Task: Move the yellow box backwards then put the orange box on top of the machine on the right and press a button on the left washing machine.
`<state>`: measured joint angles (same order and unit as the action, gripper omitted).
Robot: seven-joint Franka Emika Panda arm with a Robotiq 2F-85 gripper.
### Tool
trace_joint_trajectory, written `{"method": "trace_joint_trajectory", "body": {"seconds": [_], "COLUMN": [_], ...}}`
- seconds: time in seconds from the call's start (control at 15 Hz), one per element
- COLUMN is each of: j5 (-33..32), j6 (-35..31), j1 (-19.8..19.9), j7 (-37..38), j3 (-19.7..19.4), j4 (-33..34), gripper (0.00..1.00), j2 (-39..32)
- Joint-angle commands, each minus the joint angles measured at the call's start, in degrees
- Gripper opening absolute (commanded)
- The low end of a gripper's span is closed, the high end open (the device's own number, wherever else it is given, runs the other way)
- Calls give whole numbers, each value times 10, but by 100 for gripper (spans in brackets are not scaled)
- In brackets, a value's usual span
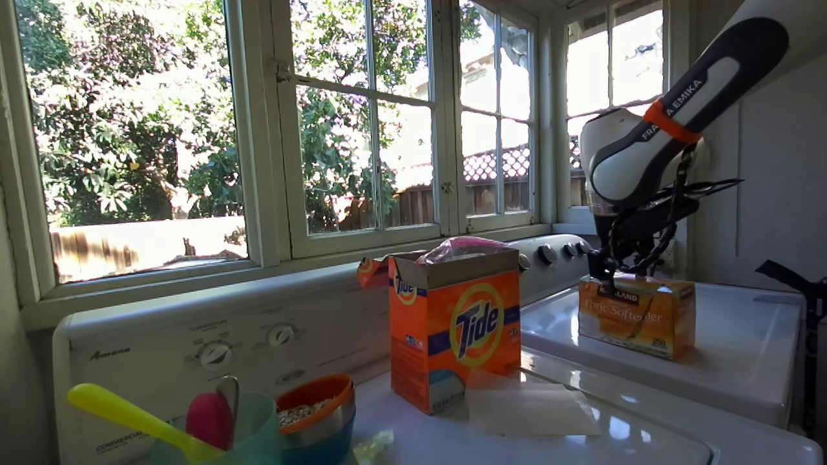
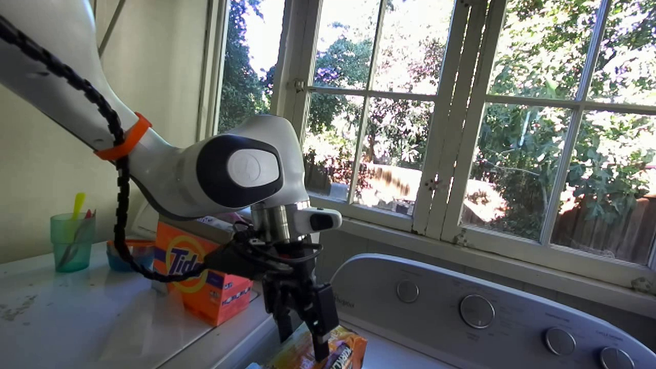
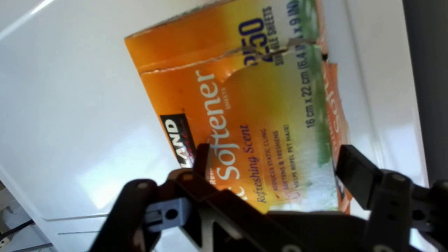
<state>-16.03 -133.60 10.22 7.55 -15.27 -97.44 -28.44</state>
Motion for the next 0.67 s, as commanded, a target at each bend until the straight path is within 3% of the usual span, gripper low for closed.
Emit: {"method": "trace_joint_trajectory", "body": {"seconds": [0.0,0.47,0.6], "j5": [-8,10,14], "j6": [-10,-9,-14], "j1": [3,13,18], "j7": [-33,-89,-106], "j3": [6,26,32], "j4": [7,9,12], "gripper": [59,6,0], "j2": [-10,-8,-10]}}
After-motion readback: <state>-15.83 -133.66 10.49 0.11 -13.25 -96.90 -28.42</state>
